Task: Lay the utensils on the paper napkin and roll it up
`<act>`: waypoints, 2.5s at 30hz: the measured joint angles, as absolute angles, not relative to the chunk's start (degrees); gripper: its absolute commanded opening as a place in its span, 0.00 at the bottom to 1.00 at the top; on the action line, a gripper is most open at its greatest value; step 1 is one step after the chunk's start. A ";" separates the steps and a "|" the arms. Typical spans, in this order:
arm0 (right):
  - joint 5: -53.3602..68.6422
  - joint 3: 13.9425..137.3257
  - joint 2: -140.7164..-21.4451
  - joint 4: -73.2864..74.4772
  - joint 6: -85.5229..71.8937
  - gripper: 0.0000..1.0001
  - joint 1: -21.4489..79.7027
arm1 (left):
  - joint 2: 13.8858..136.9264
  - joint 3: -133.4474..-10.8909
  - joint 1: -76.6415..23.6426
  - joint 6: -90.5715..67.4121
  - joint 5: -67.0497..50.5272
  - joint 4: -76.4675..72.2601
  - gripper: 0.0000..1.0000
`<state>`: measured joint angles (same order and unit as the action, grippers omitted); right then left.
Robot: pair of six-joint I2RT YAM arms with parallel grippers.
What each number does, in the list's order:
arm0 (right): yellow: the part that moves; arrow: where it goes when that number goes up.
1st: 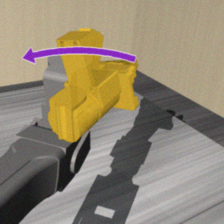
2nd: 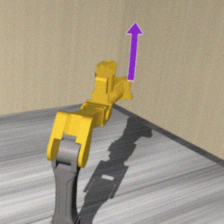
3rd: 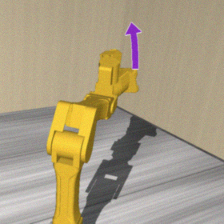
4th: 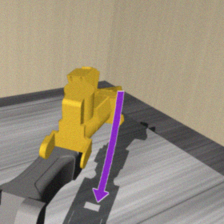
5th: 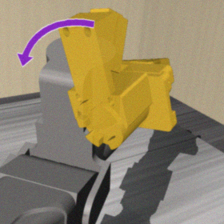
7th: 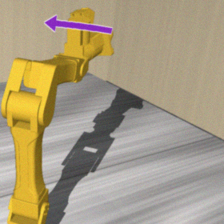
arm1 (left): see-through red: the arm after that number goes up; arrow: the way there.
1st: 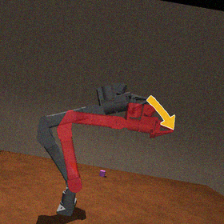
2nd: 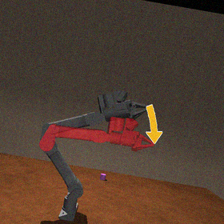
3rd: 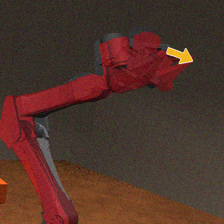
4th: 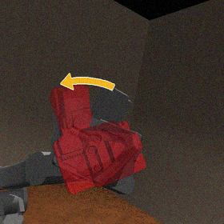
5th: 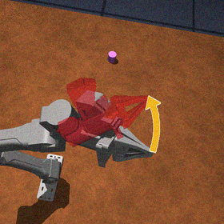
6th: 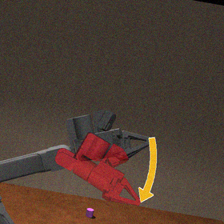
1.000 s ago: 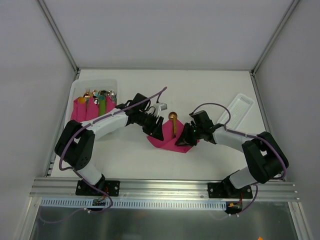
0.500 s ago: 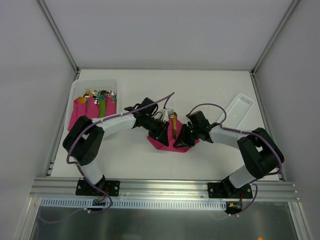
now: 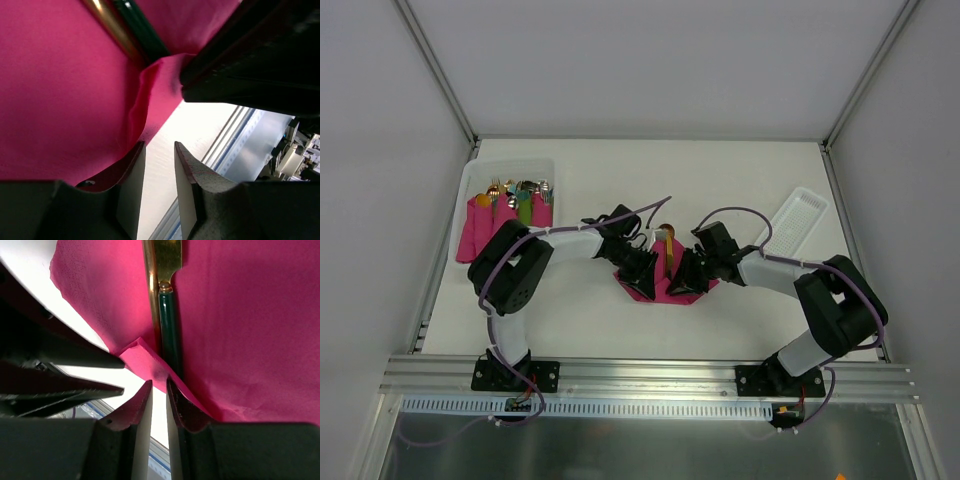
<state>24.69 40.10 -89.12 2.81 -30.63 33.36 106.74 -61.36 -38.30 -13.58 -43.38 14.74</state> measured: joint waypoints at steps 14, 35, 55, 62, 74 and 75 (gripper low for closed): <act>24.69 40.10 -89.10 2.83 -30.59 0.20 33.47 | 108.66 -61.47 -38.28 -14.85 -41.01 14.81 0.31; 24.71 38.85 -87.90 1.37 -30.61 0.22 35.48 | 108.44 -61.98 -38.28 -14.83 -41.08 15.22 0.39; 24.93 38.50 -90.13 -0.91 -31.40 0.22 35.77 | 95.39 -61.76 -32.49 -11.51 -20.29 21.93 0.57; 24.86 38.50 -90.13 -0.86 -31.53 0.21 35.77 | 100.92 -61.98 -32.18 -12.60 -12.58 23.90 0.51; 24.73 38.50 -90.13 -0.82 -32.03 0.22 35.77 | 103.94 -64.82 -33.43 -14.35 -12.56 24.75 0.40; 24.71 38.50 -90.13 -0.82 -32.12 0.22 35.77 | 104.27 -65.12 -33.43 -14.46 -12.88 24.82 0.39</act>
